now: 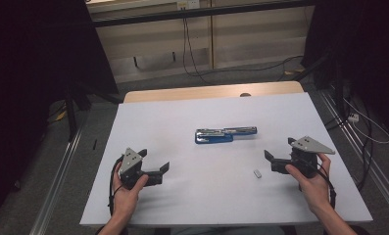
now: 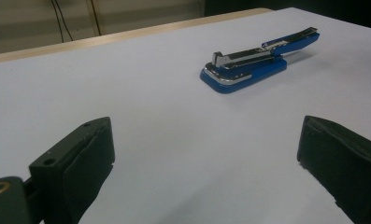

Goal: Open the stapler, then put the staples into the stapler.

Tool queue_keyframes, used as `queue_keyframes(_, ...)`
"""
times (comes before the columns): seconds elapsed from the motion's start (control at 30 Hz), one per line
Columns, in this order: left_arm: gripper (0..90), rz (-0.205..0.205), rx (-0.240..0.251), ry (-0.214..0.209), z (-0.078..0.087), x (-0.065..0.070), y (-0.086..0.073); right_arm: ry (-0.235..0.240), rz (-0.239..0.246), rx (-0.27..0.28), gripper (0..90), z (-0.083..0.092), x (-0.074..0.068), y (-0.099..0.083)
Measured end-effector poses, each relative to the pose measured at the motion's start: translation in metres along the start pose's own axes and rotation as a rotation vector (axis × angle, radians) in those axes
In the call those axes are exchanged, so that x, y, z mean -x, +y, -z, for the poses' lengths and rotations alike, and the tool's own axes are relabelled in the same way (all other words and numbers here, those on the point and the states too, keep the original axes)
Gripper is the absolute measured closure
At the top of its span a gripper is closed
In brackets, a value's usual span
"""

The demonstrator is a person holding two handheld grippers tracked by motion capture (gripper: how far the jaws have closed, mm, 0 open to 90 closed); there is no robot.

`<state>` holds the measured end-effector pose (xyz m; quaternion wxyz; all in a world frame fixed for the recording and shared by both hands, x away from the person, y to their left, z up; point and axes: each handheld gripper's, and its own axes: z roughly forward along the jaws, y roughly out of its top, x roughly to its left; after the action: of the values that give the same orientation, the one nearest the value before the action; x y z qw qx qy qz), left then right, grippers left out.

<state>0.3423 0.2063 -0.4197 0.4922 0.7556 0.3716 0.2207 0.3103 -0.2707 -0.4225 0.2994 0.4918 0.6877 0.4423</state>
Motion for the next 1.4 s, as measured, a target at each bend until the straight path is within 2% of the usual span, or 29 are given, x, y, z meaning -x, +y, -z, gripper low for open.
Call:
queue_keyframes(0.1, 4.3, -0.033, 0.010, -0.001, -0.002, 0.003, 0.002, 0.003, -0.002, -0.007, 7.1, -0.001, -0.002, -0.003)
queue_keyframes(0.27, 4.4, -0.025, 0.009, -0.023, -0.003, 0.003, 0.003, 0.015, 0.021, -0.020, 7.1, -0.003, -0.007, -0.002)
queue_keyframes(0.3, 4.4, -0.036, 0.003, -0.019, -0.003, 0.003, 0.002, 0.025, 0.024, -0.022, 7.2, -0.003, -0.007, -0.002)
queue_keyframes(0.47, 4.4, -0.031, -0.008, -0.026, -0.006, 0.002, 0.001, 0.086, 0.016, -0.039, 8.4, -0.004, -0.008, -0.001)
queue_keyframes(0.6, 4.6, -0.024, -0.005, -0.048, -0.008, 0.002, 0.001, 0.168, -0.020, -0.079, 9.8, -0.006, -0.010, 0.002)
queue_keyframes(0.73, 4.5, -0.018, 0.009, -0.050, -0.007, 0.001, 0.002, 0.185, -0.022, -0.101, 9.5, -0.010, -0.014, 0.005)
queue_keyframes(0.83, 4.6, -0.024, 0.011, -0.036, -0.007, 0.002, 0.003, 0.201, 0.001, -0.140, 8.9, -0.012, -0.016, 0.006)
queue_keyframes(0.97, 4.7, -0.015, 0.011, -0.039, -0.007, 0.000, 0.004, 0.210, 0.030, -0.179, 9.9, -0.013, -0.018, 0.009)
queue_keyframes(1.07, 4.7, -0.009, 0.012, -0.030, -0.005, -0.001, 0.003, 0.228, 0.017, -0.209, 12.1, -0.014, -0.017, 0.013)
queue_keyframes(1.27, 4.7, -0.012, 0.003, -0.026, -0.006, -0.001, 0.003, 0.279, 0.012, -0.331, 13.6, -0.021, -0.017, 0.017)
queue_keyframes(1.4, 4.7, -0.006, 0.005, -0.018, -0.004, -0.001, 0.002, 0.305, 0.015, -0.374, 13.6, -0.025, -0.019, 0.021)
